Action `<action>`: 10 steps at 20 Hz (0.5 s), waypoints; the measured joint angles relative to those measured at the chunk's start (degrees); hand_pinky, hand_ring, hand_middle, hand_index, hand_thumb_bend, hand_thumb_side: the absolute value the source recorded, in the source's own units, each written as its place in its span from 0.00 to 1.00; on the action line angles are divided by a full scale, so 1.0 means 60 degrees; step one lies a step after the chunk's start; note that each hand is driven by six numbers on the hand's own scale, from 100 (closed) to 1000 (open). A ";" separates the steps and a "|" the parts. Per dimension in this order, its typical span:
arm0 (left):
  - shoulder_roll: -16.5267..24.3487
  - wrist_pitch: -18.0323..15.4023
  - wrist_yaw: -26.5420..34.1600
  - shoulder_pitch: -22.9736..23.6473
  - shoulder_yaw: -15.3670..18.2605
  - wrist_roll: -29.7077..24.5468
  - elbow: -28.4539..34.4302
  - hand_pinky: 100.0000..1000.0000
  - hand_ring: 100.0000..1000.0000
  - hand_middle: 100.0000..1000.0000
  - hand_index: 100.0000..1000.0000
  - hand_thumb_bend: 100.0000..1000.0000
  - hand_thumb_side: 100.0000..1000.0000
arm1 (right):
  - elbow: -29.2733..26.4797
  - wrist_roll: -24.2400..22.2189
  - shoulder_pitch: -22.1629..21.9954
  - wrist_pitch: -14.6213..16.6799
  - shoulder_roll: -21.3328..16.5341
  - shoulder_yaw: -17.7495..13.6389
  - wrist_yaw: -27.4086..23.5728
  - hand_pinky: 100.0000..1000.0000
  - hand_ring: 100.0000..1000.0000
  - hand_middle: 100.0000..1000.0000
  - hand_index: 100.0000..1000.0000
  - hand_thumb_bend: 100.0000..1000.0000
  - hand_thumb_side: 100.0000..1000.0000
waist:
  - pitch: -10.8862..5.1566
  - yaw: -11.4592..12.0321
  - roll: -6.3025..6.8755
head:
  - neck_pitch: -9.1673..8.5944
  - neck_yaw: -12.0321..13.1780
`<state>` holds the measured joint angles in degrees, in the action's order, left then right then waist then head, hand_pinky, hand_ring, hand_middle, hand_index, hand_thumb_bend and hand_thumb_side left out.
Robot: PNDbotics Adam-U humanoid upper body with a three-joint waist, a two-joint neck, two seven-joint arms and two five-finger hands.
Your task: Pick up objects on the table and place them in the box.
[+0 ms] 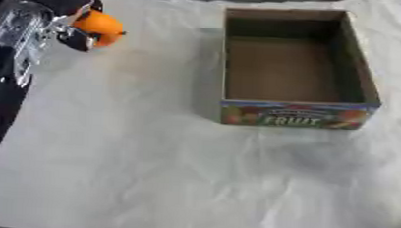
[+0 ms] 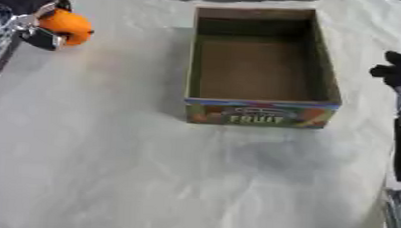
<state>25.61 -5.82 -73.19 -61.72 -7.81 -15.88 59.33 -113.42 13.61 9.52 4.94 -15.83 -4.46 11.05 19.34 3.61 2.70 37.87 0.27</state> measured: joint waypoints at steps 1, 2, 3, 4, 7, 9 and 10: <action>-0.0003 -0.0031 0.0049 -0.0011 -0.0021 0.0121 0.0064 0.27 0.37 0.44 0.51 0.00 0.00 | 0.0000 -0.0003 -0.0001 -0.0004 0.0000 0.0000 0.0000 0.87 0.78 0.59 0.80 0.00 0.96 | -0.0004 0.0001 0.0001 | 0.0000 0.0000; -0.0008 -0.0069 0.0108 -0.0023 -0.0061 0.0226 0.0142 0.26 0.37 0.44 0.51 0.00 0.00 | 0.0000 -0.0006 -0.0001 -0.0008 0.0000 0.0000 0.0000 0.87 0.78 0.59 0.80 0.00 0.96 | -0.0004 0.0001 0.0002 | 0.0000 0.0000; -0.0032 -0.0113 0.0180 -0.0040 -0.0096 0.0311 0.0240 0.26 0.37 0.45 0.52 0.00 0.00 | 0.0000 -0.0009 -0.0001 -0.0010 0.0000 0.0000 0.0000 0.87 0.78 0.59 0.80 0.00 0.96 | -0.0007 0.0004 0.0002 | 0.0000 0.0000; -0.0070 -0.0158 0.0258 -0.0057 -0.0137 0.0370 0.0354 0.26 0.37 0.45 0.52 0.00 0.00 | 0.0000 -0.0011 -0.0001 -0.0013 0.0000 0.0000 0.0000 0.87 0.78 0.59 0.80 0.00 0.96 | -0.0017 0.0005 0.0002 | 0.0000 0.0000; -0.0144 -0.0243 0.0523 -0.0082 -0.0259 0.0444 0.0699 0.25 0.36 0.46 0.52 0.00 0.00 | 0.0000 -0.0016 -0.0002 -0.0018 0.0000 0.0000 0.0000 0.87 0.78 0.59 0.80 0.00 0.96 | -0.0064 0.0005 0.0005 | 0.0000 0.0002; -0.0167 -0.0251 0.0686 -0.0109 -0.0321 0.0439 0.0870 0.24 0.35 0.46 0.52 0.00 0.01 | 0.0000 -0.0030 -0.0002 -0.0031 0.0000 0.0000 0.0000 0.87 0.78 0.59 0.80 0.00 0.97 | -0.0065 -0.0002 0.0009 | -0.0002 0.0003; -0.0169 -0.0250 0.0786 -0.0121 -0.0351 0.0437 0.0938 0.23 0.35 0.45 0.52 0.00 0.02 | 0.0000 -0.0034 -0.0002 -0.0035 0.0000 0.0000 -0.0001 0.87 0.79 0.59 0.80 0.00 0.97 | -0.0069 -0.0002 0.0014 | -0.0003 0.0003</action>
<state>24.59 -7.32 -68.47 -62.44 -9.91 -13.25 64.96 -113.42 13.41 9.51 4.73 -15.83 -4.46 11.05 18.93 3.60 2.79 37.85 0.29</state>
